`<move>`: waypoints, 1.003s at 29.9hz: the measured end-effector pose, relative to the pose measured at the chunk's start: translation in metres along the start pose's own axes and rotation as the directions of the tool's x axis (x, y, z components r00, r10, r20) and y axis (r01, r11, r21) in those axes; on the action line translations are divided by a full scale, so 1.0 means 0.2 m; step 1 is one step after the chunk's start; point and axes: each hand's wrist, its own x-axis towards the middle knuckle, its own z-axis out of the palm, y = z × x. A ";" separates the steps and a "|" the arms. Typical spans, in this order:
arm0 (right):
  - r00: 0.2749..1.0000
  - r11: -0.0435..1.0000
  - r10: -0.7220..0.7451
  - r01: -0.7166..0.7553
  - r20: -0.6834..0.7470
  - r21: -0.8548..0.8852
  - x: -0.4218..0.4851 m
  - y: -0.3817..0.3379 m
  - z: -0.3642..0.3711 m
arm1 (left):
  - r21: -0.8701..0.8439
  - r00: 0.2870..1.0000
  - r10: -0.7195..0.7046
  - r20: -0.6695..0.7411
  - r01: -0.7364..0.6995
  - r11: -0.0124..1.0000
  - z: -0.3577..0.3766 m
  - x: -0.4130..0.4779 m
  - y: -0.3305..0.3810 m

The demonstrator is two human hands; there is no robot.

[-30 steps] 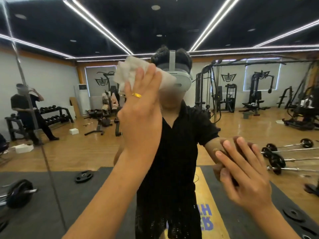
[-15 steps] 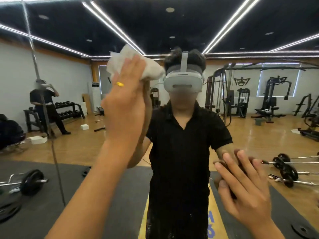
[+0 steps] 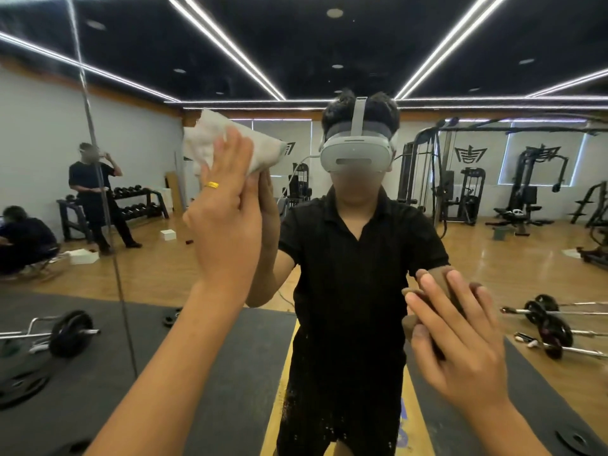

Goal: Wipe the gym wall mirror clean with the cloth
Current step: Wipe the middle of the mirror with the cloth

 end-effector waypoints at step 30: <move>1.000 1.000 0.012 -0.012 0.014 -0.002 0.07 -0.55 0.36 | -0.025 0.971 0.227 0.077 -0.226 0.974 -0.23 0.22 -0.45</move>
